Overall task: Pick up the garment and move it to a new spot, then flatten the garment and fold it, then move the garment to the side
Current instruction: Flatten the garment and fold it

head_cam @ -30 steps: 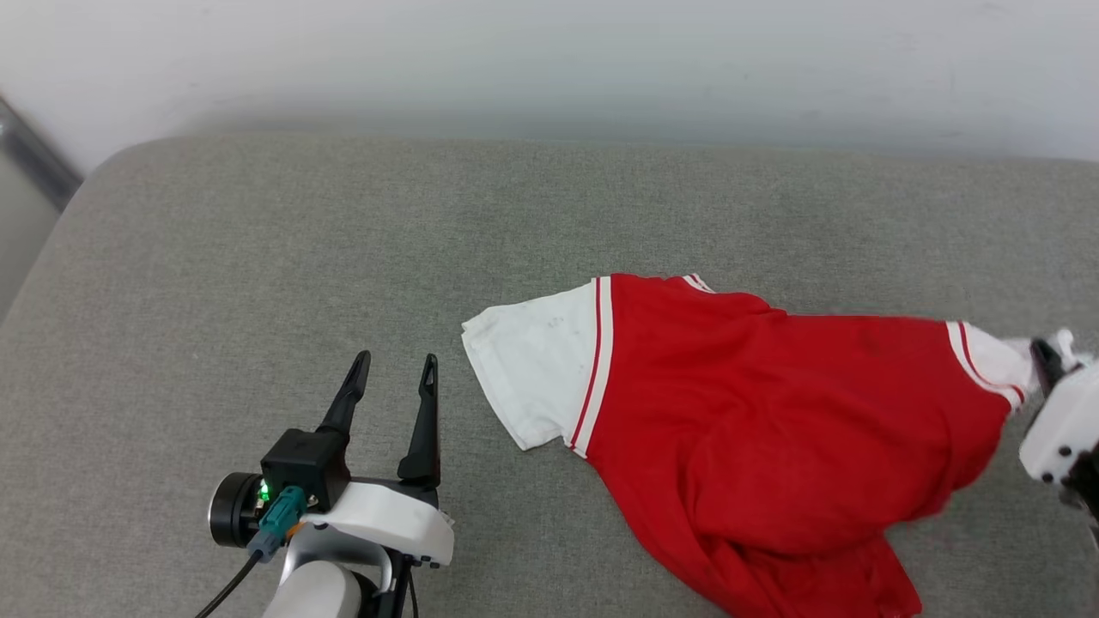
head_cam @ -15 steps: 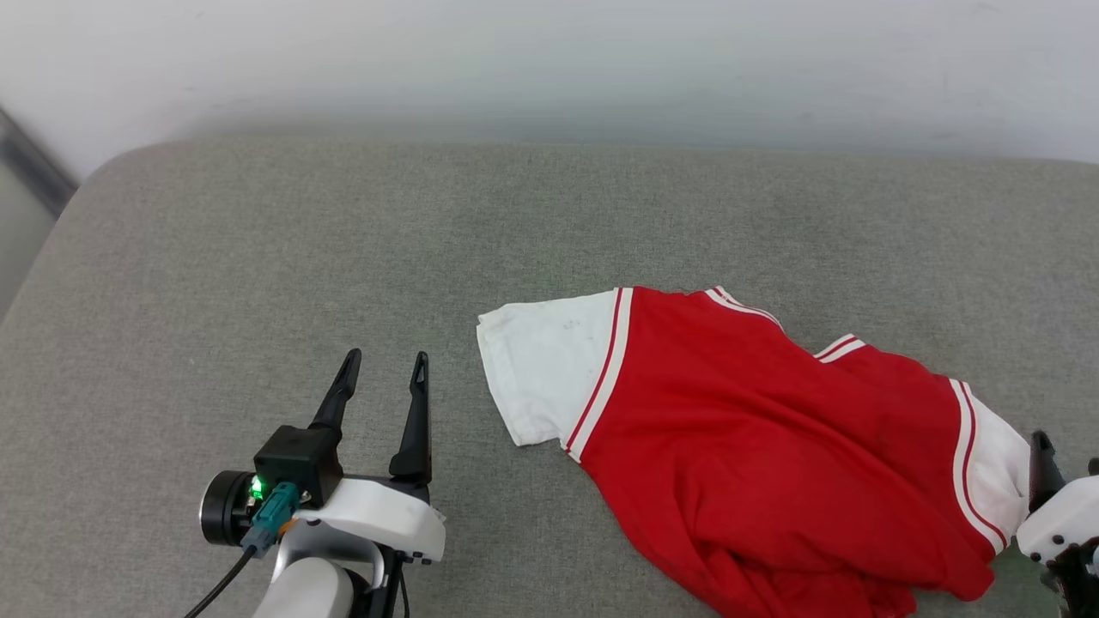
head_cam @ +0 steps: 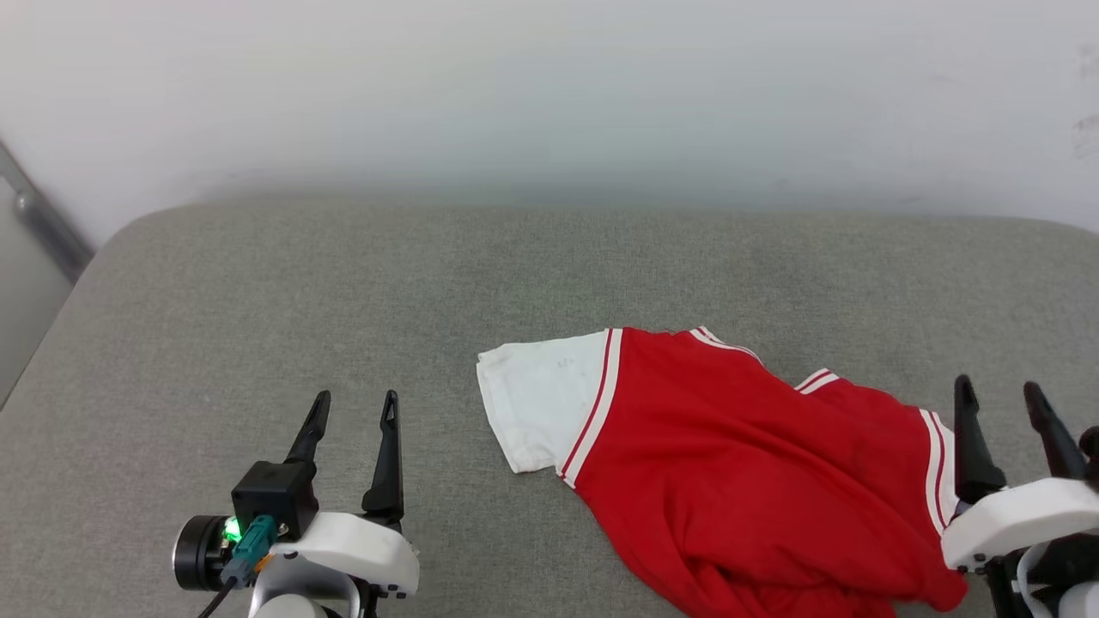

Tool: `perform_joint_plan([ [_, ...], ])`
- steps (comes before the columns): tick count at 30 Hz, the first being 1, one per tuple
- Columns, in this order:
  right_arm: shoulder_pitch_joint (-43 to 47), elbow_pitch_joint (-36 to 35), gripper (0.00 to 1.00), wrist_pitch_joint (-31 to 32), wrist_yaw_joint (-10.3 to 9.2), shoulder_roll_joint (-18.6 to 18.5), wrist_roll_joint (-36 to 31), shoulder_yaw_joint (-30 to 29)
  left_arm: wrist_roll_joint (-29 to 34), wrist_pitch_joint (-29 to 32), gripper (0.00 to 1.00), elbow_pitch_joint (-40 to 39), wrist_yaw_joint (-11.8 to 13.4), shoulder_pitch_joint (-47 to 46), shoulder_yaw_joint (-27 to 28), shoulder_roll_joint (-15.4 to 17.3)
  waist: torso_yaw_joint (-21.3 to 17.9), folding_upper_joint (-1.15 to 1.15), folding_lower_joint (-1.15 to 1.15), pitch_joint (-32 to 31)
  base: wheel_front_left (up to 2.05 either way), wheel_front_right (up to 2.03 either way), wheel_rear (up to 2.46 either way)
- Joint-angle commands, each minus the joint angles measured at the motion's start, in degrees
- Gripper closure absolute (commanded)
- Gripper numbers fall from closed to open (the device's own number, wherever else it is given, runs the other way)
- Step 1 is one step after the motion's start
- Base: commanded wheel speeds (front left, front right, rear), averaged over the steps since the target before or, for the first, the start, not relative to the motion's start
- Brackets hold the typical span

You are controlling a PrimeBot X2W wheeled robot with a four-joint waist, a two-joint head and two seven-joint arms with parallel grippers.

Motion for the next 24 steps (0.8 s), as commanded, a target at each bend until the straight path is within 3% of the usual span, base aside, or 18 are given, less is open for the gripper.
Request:
perform_joint_plan([
  [1,1.6,-1.8,0.00,-0.2,-0.02,0.2,-0.2,1.0,-0.3,0.2,0.00,-0.4,0.3,0.8,0.3,0.5,0.0,0.00,0.00,-0.9,0.00,0.00,0.00],
  [13,14.7,-16.3,0.00,2.4,-0.02,1.5,-0.3,8.6,-0.3,2.6,0.00,-2.1,1.4,2.9,0.4,2.6,-1.6,0.00,0.00,-2.7,0.00,0.00,0.00],
  [17,15.6,-18.1,0.00,3.7,-0.02,1.5,0.9,9.8,-0.5,5.1,0.00,-1.9,-0.6,-0.5,-1.2,3.0,-2.5,0.00,0.00,-1.7,0.00,0.00,0.00],
  [24,12.0,-19.6,0.00,4.5,-0.02,1.5,1.6,11.9,-1.6,16.2,0.00,1.8,-7.8,-14.8,-4.3,5.1,-5.1,0.00,0.00,3.1,0.00,0.00,0.00],
])
